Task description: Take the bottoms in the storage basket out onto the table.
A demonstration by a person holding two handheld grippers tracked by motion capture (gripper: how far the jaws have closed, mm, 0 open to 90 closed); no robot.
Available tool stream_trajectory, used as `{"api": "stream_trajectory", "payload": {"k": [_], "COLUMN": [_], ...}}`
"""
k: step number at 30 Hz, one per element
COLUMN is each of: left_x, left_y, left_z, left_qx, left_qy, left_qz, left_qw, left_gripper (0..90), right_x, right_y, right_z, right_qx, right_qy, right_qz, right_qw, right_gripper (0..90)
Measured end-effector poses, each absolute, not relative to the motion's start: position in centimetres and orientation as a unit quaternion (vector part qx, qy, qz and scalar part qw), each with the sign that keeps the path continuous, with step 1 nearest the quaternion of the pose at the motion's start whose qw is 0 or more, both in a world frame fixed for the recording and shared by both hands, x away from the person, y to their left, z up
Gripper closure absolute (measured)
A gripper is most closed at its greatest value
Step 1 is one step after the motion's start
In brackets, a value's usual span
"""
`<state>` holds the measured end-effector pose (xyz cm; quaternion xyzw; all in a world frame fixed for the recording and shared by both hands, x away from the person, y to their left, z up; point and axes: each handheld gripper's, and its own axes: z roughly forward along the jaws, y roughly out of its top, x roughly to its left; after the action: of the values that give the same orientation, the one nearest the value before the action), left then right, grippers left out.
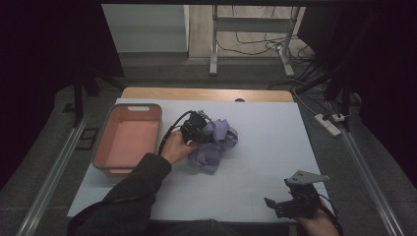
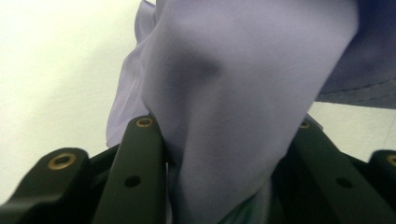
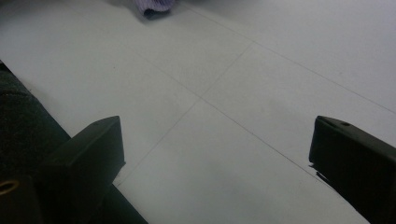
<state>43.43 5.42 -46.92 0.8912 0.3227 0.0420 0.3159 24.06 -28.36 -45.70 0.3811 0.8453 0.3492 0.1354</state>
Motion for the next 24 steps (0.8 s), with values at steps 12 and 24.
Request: {"api": "stream_trajectory", "payload": {"k": [12,24], "left_x": [43.8,43.9], "left_y": [4.7,4.6], "left_z": [-49.6,-51.0], "left_qx": [0.904,0.907], "left_qy": [0.316,0.304], "left_qz": [0.029,0.03], "left_qw": [0.288,0.29], "left_gripper": [61.4,49.1], "right_x": [24.0,24.0], "right_y": [-28.2,-28.1], "right_z": [-45.7,-45.8], "right_qx": [0.376,0.37], "right_qy": [0.85,0.854], "right_qz": [0.344,0.339], "right_qw": [0.136,0.136], "right_gripper": [3.5,3.6]}}
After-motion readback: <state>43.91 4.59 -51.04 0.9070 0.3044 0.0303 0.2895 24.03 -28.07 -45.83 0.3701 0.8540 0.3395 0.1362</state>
